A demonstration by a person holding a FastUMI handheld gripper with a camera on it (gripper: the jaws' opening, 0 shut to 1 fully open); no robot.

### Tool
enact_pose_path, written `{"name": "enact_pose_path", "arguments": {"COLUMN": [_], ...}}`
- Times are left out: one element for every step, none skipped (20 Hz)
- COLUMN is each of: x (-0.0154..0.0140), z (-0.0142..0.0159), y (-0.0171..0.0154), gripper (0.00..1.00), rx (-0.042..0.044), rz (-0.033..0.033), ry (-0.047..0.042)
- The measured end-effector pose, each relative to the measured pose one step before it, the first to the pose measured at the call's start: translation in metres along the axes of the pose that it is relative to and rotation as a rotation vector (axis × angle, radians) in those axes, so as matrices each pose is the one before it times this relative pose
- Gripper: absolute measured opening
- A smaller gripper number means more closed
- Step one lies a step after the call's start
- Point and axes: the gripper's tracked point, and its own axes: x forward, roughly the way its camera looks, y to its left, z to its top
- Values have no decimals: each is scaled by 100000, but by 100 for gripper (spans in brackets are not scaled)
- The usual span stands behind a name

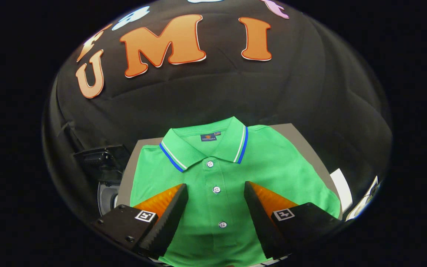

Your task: Put the clothes into the washing machine and then close the washing machine lid.

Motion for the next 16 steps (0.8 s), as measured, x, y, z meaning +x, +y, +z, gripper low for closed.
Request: {"name": "enact_pose_path", "arguments": {"x": [112,-72,-19,82,-67,26,-71,106,8,-37,286,-414,87,-36,-125,74], "z": [-42,-154,170,-142,45,9,-8,67,-26,-22,-227,164,1,-122,156,-14], "y": [-9,-8,26,-2,110,135,89,79,115,-98,363,-37,249,6,122,33], "gripper": [99,99,99,99,100,100,99,97,96,94,93,88,83,78,72,69], "rx": [-207,-514,-441,-591,-393,-565,-82,-228,-680,-429,-748,-1425,-1053,-640,-1071,-771], "rz": [52,-10,-251,-245,84,-339,35,83,442,336,846,344,633,9,794,872], "ry": [1397,1462,802,1481,794,1263,1099,959,876,788,1081,1482,1693,1813,1189,1492]}}
